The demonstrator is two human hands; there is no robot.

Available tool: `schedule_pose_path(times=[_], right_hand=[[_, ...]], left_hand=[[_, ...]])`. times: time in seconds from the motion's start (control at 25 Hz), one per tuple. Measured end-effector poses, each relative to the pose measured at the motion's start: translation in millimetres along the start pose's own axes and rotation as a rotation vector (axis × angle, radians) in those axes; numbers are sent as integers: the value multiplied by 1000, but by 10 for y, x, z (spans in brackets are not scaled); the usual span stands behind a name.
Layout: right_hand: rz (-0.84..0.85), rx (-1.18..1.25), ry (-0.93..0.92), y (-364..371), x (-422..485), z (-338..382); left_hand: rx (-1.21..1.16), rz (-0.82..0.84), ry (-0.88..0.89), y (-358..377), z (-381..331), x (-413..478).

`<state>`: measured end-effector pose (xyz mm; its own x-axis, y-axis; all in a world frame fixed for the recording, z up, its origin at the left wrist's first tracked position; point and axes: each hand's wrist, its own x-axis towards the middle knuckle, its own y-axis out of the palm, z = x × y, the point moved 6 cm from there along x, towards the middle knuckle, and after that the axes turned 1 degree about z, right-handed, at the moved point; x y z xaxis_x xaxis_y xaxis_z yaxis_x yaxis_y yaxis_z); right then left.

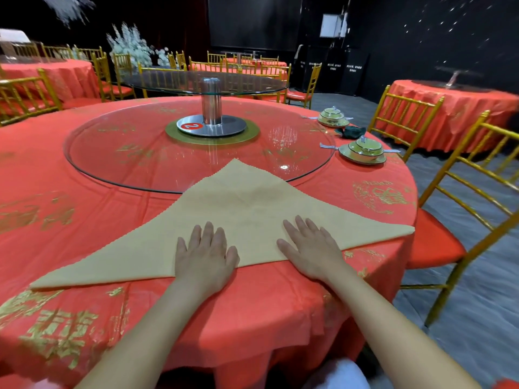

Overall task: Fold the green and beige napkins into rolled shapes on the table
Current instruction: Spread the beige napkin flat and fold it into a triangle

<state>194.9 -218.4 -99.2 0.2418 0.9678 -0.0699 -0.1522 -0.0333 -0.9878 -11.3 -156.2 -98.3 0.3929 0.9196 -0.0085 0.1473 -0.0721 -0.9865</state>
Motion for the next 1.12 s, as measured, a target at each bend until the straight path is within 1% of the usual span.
schedule_pose_path(times=[0.08, 0.24, 0.4, 0.56, 0.72, 0.84, 0.96, 1.0, 1.04, 1.12], right_hand=[[-13, -3, 18, -53, 12, -255], [-11, -2, -28, -112, 12, -570], [-28, -27, 81, -157, 9, -944], [-26, -26, 96, -185, 12, -1136], [-46, -44, 230, -226, 20, -1389], [-56, 5, 339, -228, 10, -1505], [-5, 3, 458, -304, 29, -1426], [4, -18, 461, -355, 49, -1296], [-2, -32, 419, -395, 73, -1090], [-20, -16, 213, -383, 109, -425]], left_hand=[[5, -11, -4, 12, 20, 15], [0, -28, -19, 15, 29, 19], [14, -27, -23, 20, 28, 22], [9, -24, -33, 8, 29, 12], [11, -19, -41, 5, 36, -4], [0, -28, -41, -7, 27, 0], [4, -17, -46, 2, 18, -13], [12, -9, -48, 7, 10, -15], [20, -2, -45, 9, -7, -8], [33, 14, -46, -2, -11, 4]])
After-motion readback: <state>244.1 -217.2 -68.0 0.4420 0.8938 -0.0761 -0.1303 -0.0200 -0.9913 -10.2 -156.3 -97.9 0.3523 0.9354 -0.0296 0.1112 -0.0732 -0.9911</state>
